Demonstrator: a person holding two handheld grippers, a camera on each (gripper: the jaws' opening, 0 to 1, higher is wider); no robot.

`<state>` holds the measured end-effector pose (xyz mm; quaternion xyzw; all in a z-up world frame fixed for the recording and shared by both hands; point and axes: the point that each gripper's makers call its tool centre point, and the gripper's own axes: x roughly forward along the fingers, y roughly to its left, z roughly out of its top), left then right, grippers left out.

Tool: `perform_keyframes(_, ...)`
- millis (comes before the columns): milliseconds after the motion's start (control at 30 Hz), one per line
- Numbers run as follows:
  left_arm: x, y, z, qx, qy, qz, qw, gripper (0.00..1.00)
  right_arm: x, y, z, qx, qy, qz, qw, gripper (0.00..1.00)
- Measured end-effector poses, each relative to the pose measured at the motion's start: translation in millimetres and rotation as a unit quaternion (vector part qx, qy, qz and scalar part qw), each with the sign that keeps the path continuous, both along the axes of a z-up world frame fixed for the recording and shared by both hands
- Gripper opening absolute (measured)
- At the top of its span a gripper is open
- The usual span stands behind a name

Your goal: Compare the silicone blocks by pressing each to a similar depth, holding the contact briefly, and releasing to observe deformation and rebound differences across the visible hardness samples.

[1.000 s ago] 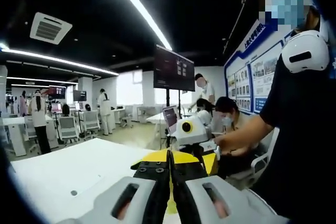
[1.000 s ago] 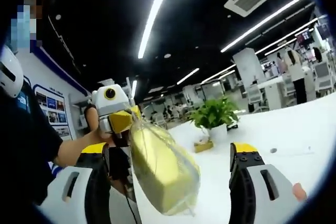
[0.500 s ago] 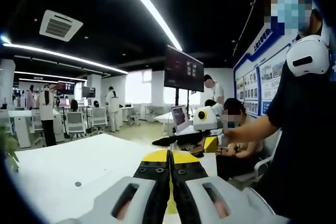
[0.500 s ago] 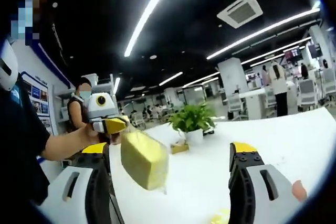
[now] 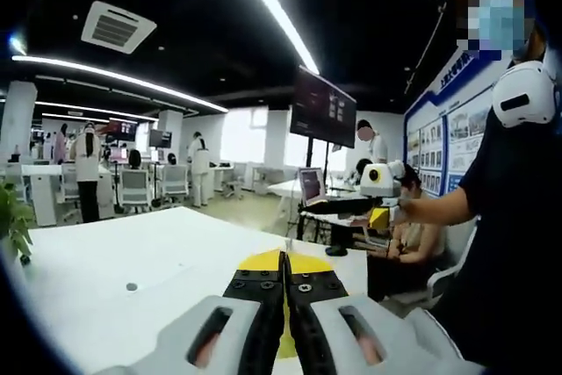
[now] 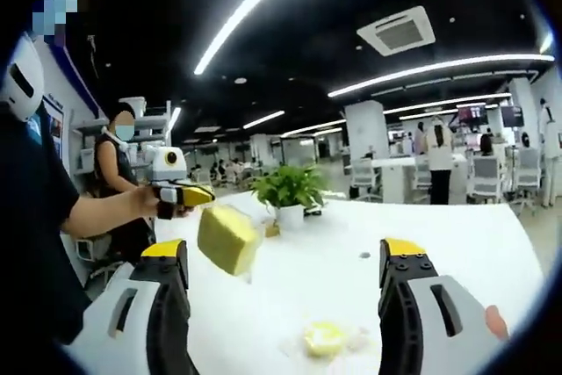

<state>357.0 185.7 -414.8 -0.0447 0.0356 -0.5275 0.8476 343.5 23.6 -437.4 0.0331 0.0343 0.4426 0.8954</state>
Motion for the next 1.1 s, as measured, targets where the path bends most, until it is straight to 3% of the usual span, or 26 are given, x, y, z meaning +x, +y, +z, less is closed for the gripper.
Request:
perform_keyframes(100,-0.2,0,-4.0,0.004,0.003,0.0,1.0,0.0,-12,-12,-8.0,-0.021,-0.014,-0.011,0.9996,0.79)
perform_keyframes(300,3.7,4,-13.5,-0.003,0.017,0.008,0.9998,0.0,-32,-37,-28.2,-0.024,-0.02,-0.042,0.9986,0.79)
perform_keyframes(433,4.8,4,-16.7,-0.008,0.024,0.008,0.9996,0.0,-45,-56,-52.6,-0.025,-0.02,-0.07,0.997,0.79)
perform_keyframes(533,7.3,4,-22.1,-0.006,0.03,0.009,0.9995,0.0,-56,-70,-97.1,-0.052,0.045,-0.096,0.993,0.77)
perform_keyframes(667,9.7,5,-33.0,-0.007,0.046,0.015,0.9988,0.0,-70,-74,-119.4,-0.042,0.069,-0.107,0.9909,0.75)
perform_keyframes(700,9.6,5,-35.4,-0.007,0.049,0.014,0.9986,0.0,-77,-76,-129.5,-0.038,0.089,-0.112,0.989,0.75)
perform_keyframes(833,12.1,6,-50.6,0.0,0.065,0.023,0.9977,0.0,-90,-82,-154.4,-0.028,0.121,-0.138,0.9825,0.74)
perform_keyframes(967,13.9,9,-73.1,-0.002,0.098,0.027,0.9948,0.0,-94,-84,-159.9,-0.034,0.128,-0.138,0.9815,0.72)
perform_keyframes(1100,17.2,12,-104.9,0.008,0.134,0.037,0.9903,0.0,-91,-87,-149.0,-0.026,0.123,-0.145,0.9815,0.71)
